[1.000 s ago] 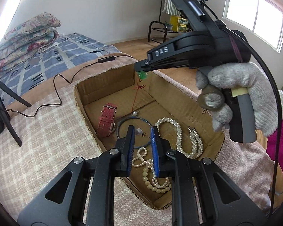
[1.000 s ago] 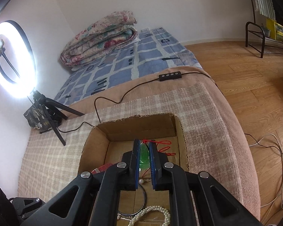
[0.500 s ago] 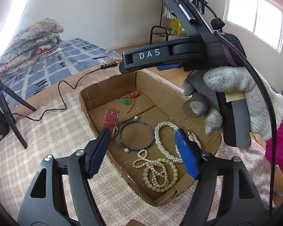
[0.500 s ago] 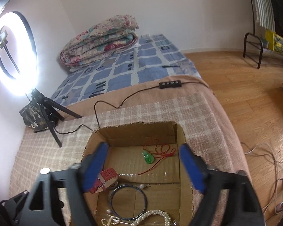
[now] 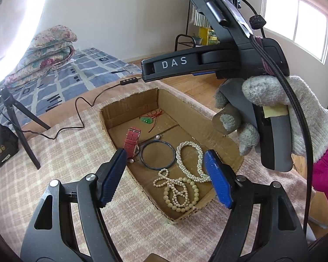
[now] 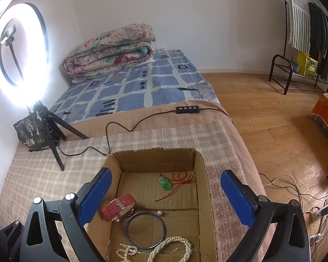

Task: Organize jewelry

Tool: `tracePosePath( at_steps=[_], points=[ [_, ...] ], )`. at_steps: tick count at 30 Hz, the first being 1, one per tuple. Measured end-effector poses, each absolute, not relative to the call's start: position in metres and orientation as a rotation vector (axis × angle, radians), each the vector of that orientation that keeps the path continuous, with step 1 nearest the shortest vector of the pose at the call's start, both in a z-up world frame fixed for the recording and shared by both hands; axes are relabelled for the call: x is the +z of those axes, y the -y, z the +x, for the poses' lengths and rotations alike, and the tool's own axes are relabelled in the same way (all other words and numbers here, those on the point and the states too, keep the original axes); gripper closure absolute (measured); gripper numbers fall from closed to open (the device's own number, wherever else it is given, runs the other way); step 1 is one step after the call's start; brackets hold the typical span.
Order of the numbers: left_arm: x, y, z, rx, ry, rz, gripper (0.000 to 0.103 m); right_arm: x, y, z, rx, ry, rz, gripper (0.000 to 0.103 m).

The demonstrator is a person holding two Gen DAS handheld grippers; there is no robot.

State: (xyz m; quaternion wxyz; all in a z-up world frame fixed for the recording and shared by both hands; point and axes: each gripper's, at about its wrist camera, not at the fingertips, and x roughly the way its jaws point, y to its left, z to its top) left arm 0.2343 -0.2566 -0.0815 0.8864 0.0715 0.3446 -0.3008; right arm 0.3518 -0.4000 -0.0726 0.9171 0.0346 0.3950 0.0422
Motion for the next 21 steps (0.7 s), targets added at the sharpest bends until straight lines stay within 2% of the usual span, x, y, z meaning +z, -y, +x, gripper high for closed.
tracePosePath(
  at_steps=[21],
  points=[
    [-0.011, 0.198, 0.155, -0.591, -0.62, 0.118, 0.027, 0.026, 0.369, 0.256, 0.076, -0.691, 0.038, 0.002]
  ],
)
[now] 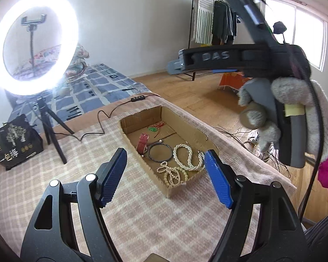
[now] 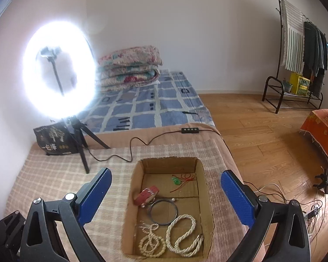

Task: Organize jewelry

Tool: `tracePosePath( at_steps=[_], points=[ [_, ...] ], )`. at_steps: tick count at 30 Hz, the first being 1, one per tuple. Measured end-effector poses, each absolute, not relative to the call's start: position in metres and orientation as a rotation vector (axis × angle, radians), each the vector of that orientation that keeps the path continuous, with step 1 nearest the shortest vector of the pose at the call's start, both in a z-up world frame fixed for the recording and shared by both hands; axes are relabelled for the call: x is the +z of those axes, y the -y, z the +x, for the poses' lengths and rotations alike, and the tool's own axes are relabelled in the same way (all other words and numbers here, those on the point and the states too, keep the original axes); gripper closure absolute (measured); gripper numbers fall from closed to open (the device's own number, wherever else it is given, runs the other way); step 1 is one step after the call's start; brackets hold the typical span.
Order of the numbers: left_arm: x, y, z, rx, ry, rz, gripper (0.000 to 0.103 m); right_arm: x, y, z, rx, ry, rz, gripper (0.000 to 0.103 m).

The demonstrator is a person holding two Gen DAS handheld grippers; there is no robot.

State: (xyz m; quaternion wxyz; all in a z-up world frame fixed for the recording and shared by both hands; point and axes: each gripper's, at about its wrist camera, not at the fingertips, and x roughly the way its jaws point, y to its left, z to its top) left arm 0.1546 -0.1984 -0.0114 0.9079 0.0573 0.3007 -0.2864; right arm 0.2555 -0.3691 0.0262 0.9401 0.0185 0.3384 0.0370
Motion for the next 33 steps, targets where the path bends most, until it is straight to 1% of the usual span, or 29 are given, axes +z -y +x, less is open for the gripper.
tracePosePath(
  at_steps=[6, 13, 15, 20, 21, 23, 25, 31, 33],
  points=[
    [0.001, 0.172, 0.128, -0.566, -0.598, 0.106, 0.027, 0.051, 0.354, 0.213, 0.067, -0.638, 0.014, 0.001],
    [0.012, 0.141, 0.106, -0.515, -0.564, 0.081, 0.026, 0.063, 0.338, 0.16, 0.06, -0.59, -0.019, 0.0],
    [0.015, 0.132, 0.101, -0.498, -0.551, 0.067, 0.021, 0.064, 0.335, 0.146, 0.061, -0.582, -0.021, 0.0],
    [0.022, 0.114, 0.088, -0.457, -0.505, 0.06, 0.019, 0.058, 0.331, 0.111, 0.049, -0.557, -0.024, 0.0],
    [0.023, 0.112, 0.085, -0.451, -0.497, 0.055, 0.016, 0.056, 0.328, 0.105, 0.042, -0.551, -0.036, 0.0],
    [0.025, 0.107, 0.082, -0.444, -0.481, 0.034, 0.007, 0.052, 0.325, 0.096, 0.026, -0.54, -0.056, 0.0],
    [0.027, 0.102, 0.079, -0.44, -0.467, 0.017, 0.005, 0.045, 0.325, 0.087, 0.012, -0.532, -0.062, 0.0],
    [0.026, 0.106, 0.072, -0.448, -0.468, 0.047, 0.004, 0.029, 0.329, 0.068, -0.032, -0.53, -0.062, 0.0],
    [0.025, 0.108, 0.069, -0.455, -0.475, 0.047, 0.002, 0.024, 0.329, 0.066, -0.038, -0.532, -0.069, 0.0]
  ],
)
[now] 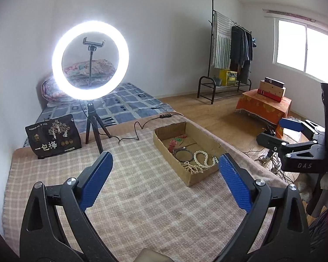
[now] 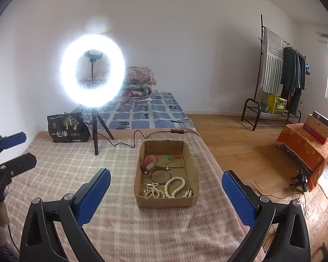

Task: Organize jewelry

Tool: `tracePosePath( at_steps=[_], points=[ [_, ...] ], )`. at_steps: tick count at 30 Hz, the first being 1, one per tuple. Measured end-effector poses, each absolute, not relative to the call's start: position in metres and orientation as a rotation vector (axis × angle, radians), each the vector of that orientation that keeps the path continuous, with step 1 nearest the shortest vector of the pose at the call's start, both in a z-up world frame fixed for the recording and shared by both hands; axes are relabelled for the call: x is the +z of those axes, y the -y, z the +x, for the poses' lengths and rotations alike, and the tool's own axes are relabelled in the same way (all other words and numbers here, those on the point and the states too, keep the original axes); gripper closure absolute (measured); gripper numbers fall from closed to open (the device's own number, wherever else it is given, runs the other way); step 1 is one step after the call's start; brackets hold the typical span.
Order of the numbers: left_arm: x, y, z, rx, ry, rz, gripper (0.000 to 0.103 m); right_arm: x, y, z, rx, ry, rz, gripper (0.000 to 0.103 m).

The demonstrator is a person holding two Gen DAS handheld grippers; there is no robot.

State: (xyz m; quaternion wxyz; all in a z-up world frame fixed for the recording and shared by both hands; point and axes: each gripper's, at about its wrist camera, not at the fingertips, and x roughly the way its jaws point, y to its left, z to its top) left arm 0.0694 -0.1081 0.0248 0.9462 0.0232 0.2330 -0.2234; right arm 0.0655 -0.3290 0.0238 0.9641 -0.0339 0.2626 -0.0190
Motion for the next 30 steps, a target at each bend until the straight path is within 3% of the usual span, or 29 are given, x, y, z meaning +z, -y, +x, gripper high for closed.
tracePosePath(
  at_steps=[30],
  points=[
    [0.011, 0.119, 0.052, -0.395, -0.533, 0.138, 0.0, 0.0, 0.329, 0.055, -0.068, -0.516, -0.077, 0.0]
  ],
)
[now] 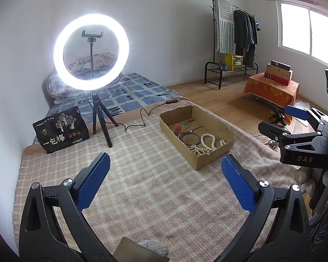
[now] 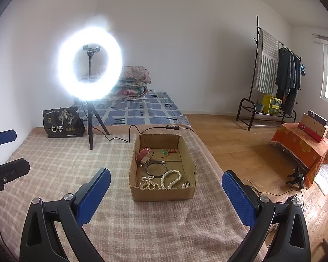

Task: Organize jewelry

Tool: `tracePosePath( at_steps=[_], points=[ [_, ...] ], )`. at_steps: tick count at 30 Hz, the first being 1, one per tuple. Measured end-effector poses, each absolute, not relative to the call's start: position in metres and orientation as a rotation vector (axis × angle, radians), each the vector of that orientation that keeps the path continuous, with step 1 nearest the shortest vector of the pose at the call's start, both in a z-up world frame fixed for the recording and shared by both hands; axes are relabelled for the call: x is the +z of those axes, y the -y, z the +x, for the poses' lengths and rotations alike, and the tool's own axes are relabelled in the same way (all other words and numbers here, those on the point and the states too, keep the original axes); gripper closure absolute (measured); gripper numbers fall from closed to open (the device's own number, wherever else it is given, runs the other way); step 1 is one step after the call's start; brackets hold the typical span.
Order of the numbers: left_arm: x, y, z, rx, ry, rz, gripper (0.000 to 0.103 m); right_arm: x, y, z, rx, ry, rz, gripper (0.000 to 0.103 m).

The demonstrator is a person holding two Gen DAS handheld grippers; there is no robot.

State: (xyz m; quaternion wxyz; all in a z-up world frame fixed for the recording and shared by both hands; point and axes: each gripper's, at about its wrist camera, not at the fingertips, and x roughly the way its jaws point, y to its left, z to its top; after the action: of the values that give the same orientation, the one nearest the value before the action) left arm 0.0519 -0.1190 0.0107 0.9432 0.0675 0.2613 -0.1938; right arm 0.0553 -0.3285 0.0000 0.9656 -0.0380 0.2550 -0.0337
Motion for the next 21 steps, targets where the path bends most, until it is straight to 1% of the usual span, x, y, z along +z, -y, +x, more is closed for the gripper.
tracePosePath(
  at_steps=[21],
  points=[
    [0.0113, 0.1215, 0.051, -0.399, -0.529, 0.144, 0.0, -0.0028, 0.3292, 0.0567, -0.071, -0.531, -0.066, 0.0]
  ],
)
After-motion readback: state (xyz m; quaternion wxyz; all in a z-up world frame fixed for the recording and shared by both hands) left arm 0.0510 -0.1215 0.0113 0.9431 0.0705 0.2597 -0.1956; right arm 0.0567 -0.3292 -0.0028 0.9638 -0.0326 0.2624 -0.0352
